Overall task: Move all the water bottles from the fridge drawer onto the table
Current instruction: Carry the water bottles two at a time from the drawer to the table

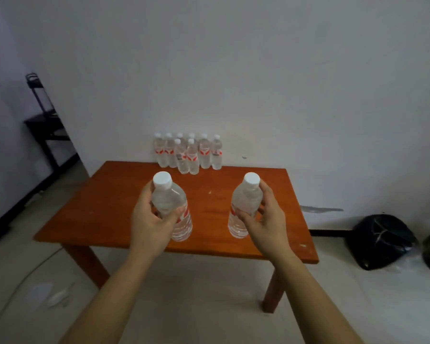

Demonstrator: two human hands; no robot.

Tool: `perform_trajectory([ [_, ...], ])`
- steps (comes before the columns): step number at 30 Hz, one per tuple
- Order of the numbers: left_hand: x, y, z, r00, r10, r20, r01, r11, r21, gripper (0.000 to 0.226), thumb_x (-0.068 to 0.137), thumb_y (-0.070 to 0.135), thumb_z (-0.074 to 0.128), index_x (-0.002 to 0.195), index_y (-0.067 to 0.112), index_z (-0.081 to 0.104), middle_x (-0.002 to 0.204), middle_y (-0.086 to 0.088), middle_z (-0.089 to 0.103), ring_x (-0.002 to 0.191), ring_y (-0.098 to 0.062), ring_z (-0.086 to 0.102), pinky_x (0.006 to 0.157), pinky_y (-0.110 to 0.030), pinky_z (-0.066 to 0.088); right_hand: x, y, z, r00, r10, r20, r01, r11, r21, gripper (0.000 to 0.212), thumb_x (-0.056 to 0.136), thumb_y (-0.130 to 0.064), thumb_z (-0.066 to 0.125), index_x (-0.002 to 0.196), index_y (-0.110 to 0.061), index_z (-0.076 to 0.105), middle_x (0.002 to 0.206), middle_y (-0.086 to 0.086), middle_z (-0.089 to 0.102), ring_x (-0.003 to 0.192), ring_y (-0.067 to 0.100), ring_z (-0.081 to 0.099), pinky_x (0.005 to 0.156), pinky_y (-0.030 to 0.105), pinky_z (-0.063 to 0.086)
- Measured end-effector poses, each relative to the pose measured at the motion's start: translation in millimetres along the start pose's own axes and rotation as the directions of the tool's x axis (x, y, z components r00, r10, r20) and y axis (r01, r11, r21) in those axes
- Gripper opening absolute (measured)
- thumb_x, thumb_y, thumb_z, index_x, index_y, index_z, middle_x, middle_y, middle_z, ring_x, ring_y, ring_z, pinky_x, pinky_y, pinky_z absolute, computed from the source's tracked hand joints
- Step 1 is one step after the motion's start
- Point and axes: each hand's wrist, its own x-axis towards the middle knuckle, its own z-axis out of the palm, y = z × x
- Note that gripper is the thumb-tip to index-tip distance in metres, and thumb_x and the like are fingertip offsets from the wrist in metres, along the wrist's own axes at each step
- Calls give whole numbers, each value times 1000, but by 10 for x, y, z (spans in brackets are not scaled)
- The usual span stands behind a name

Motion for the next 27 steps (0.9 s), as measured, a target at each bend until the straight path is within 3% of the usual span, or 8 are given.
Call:
perform_trajectory([
  [3, 473, -304, 14, 1000, -26, -11, 26, 999, 24, 74, 76, 20, 82, 139, 32, 46, 127, 15, 60, 120, -11, 58, 99, -46, 53, 512, 205, 450, 998, -21, 54, 18, 999, 44, 80, 81, -34, 81, 146, -44, 34, 139, -20, 52, 127, 4, 51, 102, 41, 53],
  [7, 1223, -566, 162, 999, -51, 15, 50, 996, 78, 72, 78, 16, 82, 136, 38, 46, 130, 16, 59, 123, -10, 57, 101, -44, 51, 1312, 462, 986, 993, -41, 109, 31, 995, 93, 80, 82, -34, 81, 149, -34, 37, 143, -15, 52, 131, 7, 50, 103, 43, 51],
  [9, 1646, -646, 201, 998, -52, 28, 48, 992, 118, 74, 77, 16, 82, 137, 40, 44, 132, 14, 58, 123, -9, 56, 101, -42, 51, 1723, 527, 1222, 989, -54, 141, 39, 993, 111, 79, 83, -36, 80, 148, -39, 36, 143, -17, 52, 131, 6, 50, 103, 41, 51],
  [13, 2348, -842, 223, 999, -41, -17, 43, 986, 159, 74, 76, 15, 84, 133, 40, 44, 135, 10, 51, 120, -9, 56, 95, -31, 52, 2429, 642, 1709, 972, -108, 211, 85, 990, 117, 76, 83, -32, 80, 147, -39, 38, 142, -16, 52, 129, 5, 49, 101, 31, 50],
  [16, 2677, -1075, 187, 997, -44, -60, 55, 981, 187, 73, 76, 12, 82, 129, 39, 40, 130, 10, 43, 113, -6, 55, 88, -21, 50, 2780, 734, 2096, 959, -87, 269, 65, 994, 89, 75, 82, -34, 80, 145, -33, 41, 138, -12, 54, 125, 6, 51, 99, 33, 51],
  [20, 3200, -1528, 87, 989, -121, -83, 134, 973, 187, 72, 76, 8, 81, 131, 33, 40, 131, 5, 43, 121, -15, 51, 93, -31, 52, 3164, 898, 2635, 924, -90, 372, 82, 996, 37, 72, 79, -36, 81, 137, -41, 41, 134, -20, 48, 123, 4, 48, 99, 33, 49],
  [23, 3622, -1957, 17, 982, -178, -67, 187, 966, 180, 73, 77, 8, 81, 134, 31, 42, 133, 3, 42, 124, -17, 48, 97, -39, 51, 3375, 1076, 3053, 915, -40, 401, 58, 998, -34, 72, 77, -36, 83, 137, -36, 44, 134, -13, 48, 124, 11, 49, 101, 36, 48],
  [27, 4252, -2608, -69, 980, -201, 2, 195, 952, 235, 66, 75, 16, 84, 129, 32, 49, 127, 6, 47, 120, -16, 50, 99, -44, 50, 3647, 1269, 3632, 926, 92, 367, -5, 973, -231, 78, 75, -33, 86, 143, -27, 47, 141, -3, 44, 126, 16, 46, 100, 18, 34],
])
